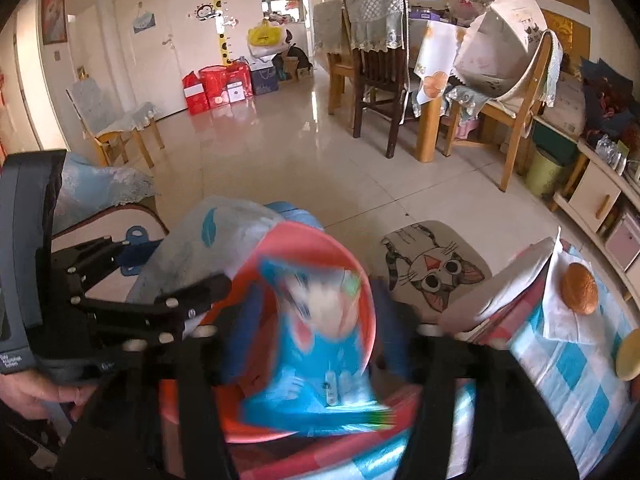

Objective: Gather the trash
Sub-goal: 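Open both tools over the pink bucket to drop the wipes packet and blue packet, then move both open tools back over the table, then grasp the tan square packet with the left tool while the right tool grasps the red snack packet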

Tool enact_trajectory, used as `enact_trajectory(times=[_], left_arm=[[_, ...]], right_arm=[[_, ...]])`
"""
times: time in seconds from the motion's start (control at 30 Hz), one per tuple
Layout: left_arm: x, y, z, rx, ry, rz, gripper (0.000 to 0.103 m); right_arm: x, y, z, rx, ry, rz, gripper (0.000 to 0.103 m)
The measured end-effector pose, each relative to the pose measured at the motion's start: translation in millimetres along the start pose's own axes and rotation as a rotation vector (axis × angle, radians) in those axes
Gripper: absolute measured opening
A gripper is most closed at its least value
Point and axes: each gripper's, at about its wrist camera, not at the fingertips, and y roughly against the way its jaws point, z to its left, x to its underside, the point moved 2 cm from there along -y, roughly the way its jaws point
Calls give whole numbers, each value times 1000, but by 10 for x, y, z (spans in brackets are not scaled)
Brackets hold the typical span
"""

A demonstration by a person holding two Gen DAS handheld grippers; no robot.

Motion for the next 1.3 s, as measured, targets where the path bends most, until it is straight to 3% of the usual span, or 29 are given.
enact_trajectory(times=[0.13, 0.23, 0.3, 0.53, 0.73, 0.97, 1.13, 1.3], left_arm=[[16, -56, -62, -18, -35, -6, 80], [12, -37, -124, -43, -59, -15, 91], [-1, 8, -164, -55, -68, -25, 91], [-89, 444, -445, -52, -98, -132, 91], [-77, 959, -1134, -13, -193, -240, 94], [24, 1341, -2166, 110, -300, -288, 95], [162, 1452, -2942, 191, -365, -305, 95], [316, 1340, -3696, 288, -369, -285, 95]], right_arm=[[-1, 17, -87, 16, -20, -3, 74], [56, 113, -187, 21, -53, -13, 74], [93, 165, -229, 24, -60, -16, 74], [385, 845, -523, 57, -136, -98, 78], [919, 1761, -1049, 168, -232, -181, 80], [1854, 2946, -1736, 374, -357, -221, 80], [2516, 3619, -2095, 517, -403, -224, 85], [3090, 3992, -2459, 633, -463, -205, 87]])
